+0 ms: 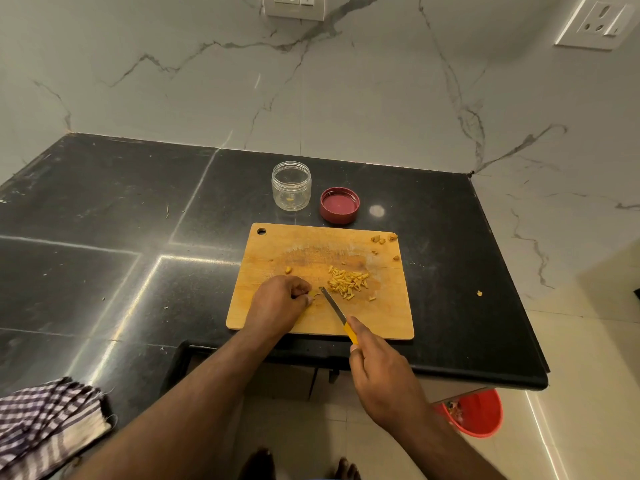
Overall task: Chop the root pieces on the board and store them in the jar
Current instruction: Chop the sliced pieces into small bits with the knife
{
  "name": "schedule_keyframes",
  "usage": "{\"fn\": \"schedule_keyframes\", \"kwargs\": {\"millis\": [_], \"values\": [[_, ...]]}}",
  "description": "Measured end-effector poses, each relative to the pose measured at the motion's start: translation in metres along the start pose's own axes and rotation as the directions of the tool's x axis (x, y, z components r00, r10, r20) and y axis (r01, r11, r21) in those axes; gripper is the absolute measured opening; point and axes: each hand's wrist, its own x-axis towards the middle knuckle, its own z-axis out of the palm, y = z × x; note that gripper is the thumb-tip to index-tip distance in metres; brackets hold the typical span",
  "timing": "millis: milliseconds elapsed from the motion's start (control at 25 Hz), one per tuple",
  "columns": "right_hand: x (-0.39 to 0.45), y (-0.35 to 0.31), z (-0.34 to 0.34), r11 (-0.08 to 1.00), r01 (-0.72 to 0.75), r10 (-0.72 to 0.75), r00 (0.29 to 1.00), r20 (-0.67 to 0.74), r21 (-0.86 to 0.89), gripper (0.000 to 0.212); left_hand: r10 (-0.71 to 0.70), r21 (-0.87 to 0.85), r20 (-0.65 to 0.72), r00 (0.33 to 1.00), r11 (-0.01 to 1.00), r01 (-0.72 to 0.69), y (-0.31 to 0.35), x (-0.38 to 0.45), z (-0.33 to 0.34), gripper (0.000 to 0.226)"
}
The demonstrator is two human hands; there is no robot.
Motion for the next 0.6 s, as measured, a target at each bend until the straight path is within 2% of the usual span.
{"fn": "schedule_keyframes", "kwargs": {"millis": [600], "values": [[0.013, -0.012, 0.008, 0.981, 0.063, -0.050, 0.996, 0.075, -0.185, 0.053, -0.031, 0.014, 0.020, 0.999, 0.999, 0.031, 0.005, 0.002, -0.003, 0.012]]}}
